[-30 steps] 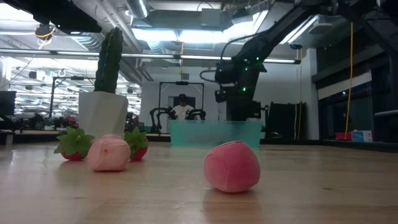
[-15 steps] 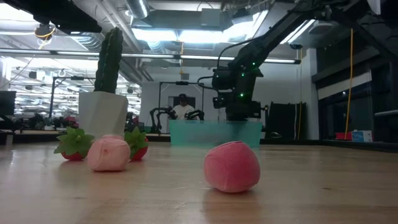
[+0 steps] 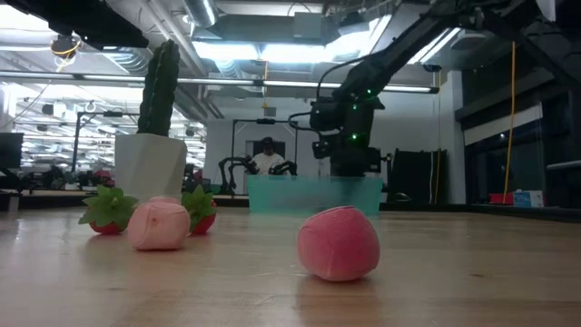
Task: Pick and placing Produce into tupperware
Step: Put the peach into the container
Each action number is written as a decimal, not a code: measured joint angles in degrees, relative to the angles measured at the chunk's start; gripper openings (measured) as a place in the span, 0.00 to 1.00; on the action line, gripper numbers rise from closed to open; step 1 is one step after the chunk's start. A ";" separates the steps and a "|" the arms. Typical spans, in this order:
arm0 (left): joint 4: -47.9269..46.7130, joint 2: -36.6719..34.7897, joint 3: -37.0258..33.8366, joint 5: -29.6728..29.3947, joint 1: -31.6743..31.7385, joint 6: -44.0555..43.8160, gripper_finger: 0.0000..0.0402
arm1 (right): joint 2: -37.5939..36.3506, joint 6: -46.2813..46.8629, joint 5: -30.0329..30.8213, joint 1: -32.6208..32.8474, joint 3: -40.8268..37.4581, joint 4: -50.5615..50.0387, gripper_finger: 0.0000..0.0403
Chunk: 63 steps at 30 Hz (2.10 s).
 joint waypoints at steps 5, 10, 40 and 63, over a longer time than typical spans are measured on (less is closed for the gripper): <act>-0.01 0.00 0.00 0.02 0.00 -0.59 0.38 | -0.02 1.80 0.00 -0.01 5.65 -5.30 0.56; -0.01 0.00 0.00 0.02 0.00 -0.81 0.38 | -0.15 2.90 -0.02 0.30 11.39 -12.01 0.57; 0.30 -0.02 0.00 4.43 0.00 -1.06 0.38 | -21.53 19.61 0.03 25.58 -2.14 -3.82 0.57; 10.17 9.07 0.00 17.67 2.80 -8.28 0.58 | -21.53 34.84 3.48 51.19 -13.85 14.31 0.57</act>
